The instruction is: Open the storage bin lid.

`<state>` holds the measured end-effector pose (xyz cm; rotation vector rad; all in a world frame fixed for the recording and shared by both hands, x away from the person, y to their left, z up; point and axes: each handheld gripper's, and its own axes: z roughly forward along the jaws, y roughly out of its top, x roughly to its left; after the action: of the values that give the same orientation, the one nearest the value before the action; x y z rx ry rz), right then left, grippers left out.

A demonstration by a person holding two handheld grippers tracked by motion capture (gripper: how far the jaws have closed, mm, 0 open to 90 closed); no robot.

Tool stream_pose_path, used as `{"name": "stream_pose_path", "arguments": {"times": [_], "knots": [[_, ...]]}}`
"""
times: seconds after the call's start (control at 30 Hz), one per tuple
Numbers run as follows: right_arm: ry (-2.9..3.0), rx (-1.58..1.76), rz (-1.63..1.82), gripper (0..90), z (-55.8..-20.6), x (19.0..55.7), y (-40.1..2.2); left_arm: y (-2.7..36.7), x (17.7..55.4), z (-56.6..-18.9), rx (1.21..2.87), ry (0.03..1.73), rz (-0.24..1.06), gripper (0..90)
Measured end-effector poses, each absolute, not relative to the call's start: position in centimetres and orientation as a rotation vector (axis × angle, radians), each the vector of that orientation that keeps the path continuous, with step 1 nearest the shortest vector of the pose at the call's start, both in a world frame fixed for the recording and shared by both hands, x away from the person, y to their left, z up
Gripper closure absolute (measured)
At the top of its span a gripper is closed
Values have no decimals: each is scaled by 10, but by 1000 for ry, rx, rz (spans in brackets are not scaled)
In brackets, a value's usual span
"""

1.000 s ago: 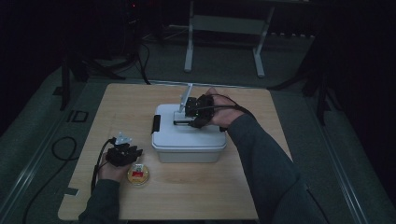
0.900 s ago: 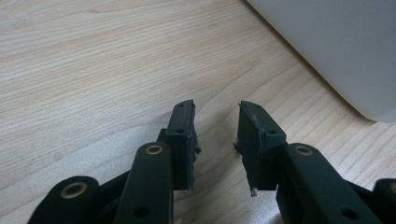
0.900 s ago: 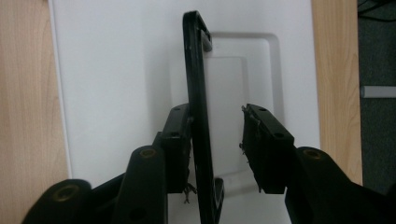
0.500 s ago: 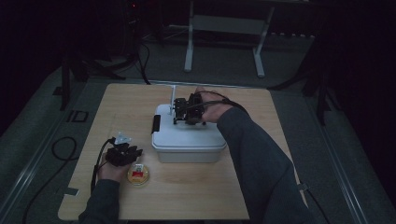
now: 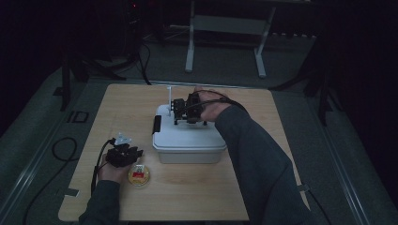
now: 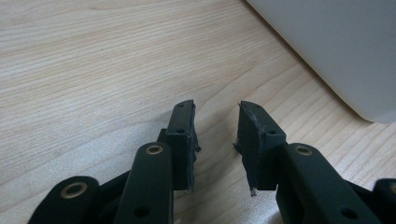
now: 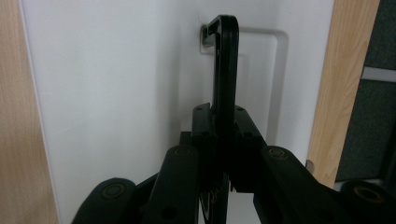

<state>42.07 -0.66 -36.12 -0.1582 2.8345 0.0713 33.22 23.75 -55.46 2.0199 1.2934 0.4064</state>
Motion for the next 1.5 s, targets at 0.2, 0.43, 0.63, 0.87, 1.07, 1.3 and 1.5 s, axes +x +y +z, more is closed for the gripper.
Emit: {"name": "stream_pose_path", "arguments": {"times": [0.2,0.43,0.63,0.87,1.07,1.3,1.5], "knots": [[2839,-155,73,831,-361,421,-7,238,332,-555,2019,1294,405,668],[2838,-152,85,832,-356,422,-9,237,332,-555,2016,1295,407,668],[2806,-141,91,841,-345,422,-15,237,332,-555,2017,1294,411,666],[2803,-88,99,840,-333,426,-31,237,332,-555,2016,1294,410,666],[2800,-37,99,840,-328,430,-53,238,332,-555,2018,1293,409,667],[2792,59,112,840,-323,436,-92,238,332,-555,2016,1296,407,666],[2782,162,104,840,-323,436,-135,237,332,-555,2013,1298,408,667]]}}
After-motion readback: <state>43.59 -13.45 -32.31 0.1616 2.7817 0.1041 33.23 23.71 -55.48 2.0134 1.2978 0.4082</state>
